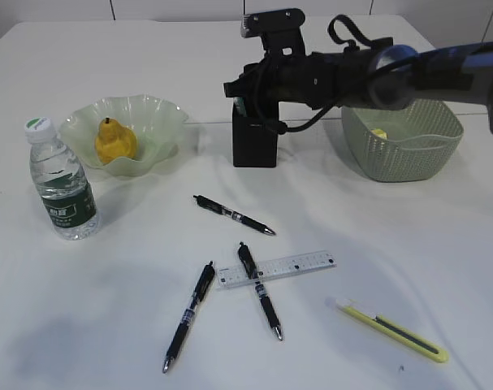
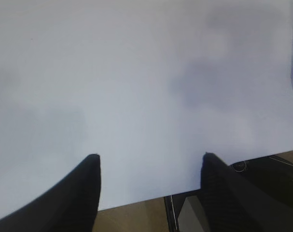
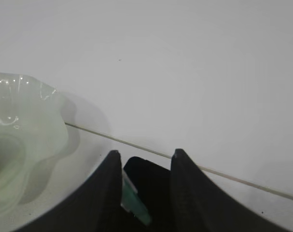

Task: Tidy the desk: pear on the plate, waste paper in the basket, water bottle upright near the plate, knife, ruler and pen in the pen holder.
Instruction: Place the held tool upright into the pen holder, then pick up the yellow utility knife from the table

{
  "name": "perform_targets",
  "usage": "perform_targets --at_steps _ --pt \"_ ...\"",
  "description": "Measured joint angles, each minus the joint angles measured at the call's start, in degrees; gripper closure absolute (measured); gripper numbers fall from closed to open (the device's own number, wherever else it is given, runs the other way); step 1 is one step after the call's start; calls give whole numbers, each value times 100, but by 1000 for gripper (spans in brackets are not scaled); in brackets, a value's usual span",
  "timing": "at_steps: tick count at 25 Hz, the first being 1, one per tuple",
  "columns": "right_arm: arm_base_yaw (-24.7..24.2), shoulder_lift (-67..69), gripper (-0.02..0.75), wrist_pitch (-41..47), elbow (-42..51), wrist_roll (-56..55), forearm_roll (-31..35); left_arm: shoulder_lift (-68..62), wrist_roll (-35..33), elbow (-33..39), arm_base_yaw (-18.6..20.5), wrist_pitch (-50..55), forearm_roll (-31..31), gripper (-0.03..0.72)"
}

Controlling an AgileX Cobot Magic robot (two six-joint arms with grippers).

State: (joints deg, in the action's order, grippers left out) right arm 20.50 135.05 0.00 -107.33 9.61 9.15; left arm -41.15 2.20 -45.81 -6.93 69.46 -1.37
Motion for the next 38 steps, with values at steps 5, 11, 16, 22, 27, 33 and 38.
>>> perform_targets --at_steps 5,11,16,22,27,33,38 --pt "0 -492 448 769 -284 -11 0 0 0 0 0 5 0 233" --pt "-92 -1266 448 1666 -379 1 -13 0 0 0 0 14 0 233" --pt "-95 -1616 449 2553 -379 11 -49 0 0 0 0 14 0 234" --pt "-104 -1936 455 4092 -379 113 -421 0 0 0 0 14 0 235" --pt "-104 -2130 456 5272 -401 138 -579 0 0 0 0 27 0 235" --pt "-104 -2167 456 6522 -425 150 -600 0 0 0 0 108 0 235" --pt "-104 -2167 456 7056 -425 140 -600 0 0 0 0 144 0 235"
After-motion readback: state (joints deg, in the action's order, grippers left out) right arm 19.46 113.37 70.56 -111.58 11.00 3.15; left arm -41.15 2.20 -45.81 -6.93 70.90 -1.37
